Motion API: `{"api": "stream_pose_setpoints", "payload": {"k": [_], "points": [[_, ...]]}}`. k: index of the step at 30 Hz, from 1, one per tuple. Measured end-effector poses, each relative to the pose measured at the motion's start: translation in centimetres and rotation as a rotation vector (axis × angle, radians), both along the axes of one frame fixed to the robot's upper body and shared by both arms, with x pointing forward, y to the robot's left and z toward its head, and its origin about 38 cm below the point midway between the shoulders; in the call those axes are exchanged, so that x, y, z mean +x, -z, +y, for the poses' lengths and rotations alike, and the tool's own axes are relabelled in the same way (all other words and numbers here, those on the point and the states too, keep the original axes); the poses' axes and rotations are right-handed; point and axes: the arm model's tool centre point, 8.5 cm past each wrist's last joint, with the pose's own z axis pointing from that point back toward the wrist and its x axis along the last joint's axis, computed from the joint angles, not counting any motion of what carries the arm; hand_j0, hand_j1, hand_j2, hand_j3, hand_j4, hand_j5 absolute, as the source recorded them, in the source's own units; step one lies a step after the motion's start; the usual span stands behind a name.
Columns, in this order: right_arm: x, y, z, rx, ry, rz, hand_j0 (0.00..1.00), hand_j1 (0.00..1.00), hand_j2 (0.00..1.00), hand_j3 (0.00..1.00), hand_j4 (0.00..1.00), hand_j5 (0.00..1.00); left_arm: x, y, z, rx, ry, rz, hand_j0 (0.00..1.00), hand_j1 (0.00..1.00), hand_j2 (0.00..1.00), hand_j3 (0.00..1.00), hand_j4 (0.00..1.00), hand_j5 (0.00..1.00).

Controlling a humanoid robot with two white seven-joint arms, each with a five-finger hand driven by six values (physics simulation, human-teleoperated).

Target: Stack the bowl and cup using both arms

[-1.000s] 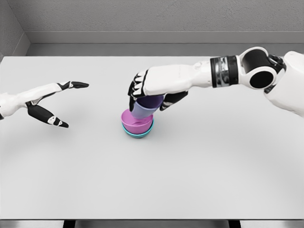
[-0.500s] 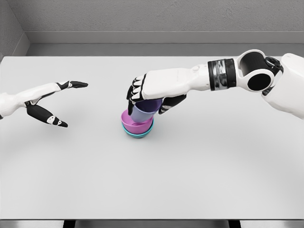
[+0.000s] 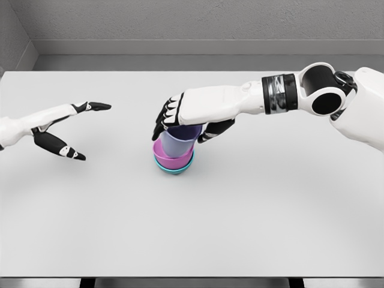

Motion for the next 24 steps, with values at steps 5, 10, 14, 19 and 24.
{"api": "stream_pose_setpoints", "payload": {"k": [5,10,14,19,24], "points": [[0.0,0.0,0.0,0.001,0.001,0.001,0.93,0.93,0.93,0.93,0.93,0.93,0.0,0.0,0.1,0.000,-0.002,0.001,1.00,1.00,1.00,1.00,1.00,1.00],[0.0,0.1,-0.1,0.001,0.003,0.004,0.93,0.93,0.93,0.93,0.93,0.93,0.0,0.1,0.1,0.002,-0.004,0.001,1.00,1.00,1.00,1.00,1.00,1.00],[0.0,0.1,-0.1,0.001,0.003,0.004,0.93,0.93,0.93,0.93,0.93,0.93,0.0,0.0,0.2,0.002,-0.005,0.001,1.00,1.00,1.00,1.00,1.00,1.00],[0.4,-0.7,-0.9,0.025,0.027,-0.010,0.98,0.98,0.98,0.98,0.98,0.98,-0.1,0.0,0.4,0.008,-0.008,0.001,1.00,1.00,1.00,1.00,1.00,1.00],[1.1,-1.9,-3.0,0.073,0.085,-0.024,1.00,1.00,1.00,1.00,1.00,1.00,-0.1,0.0,0.5,0.012,-0.009,0.003,1.00,1.00,1.00,1.00,1.00,1.00]]}}
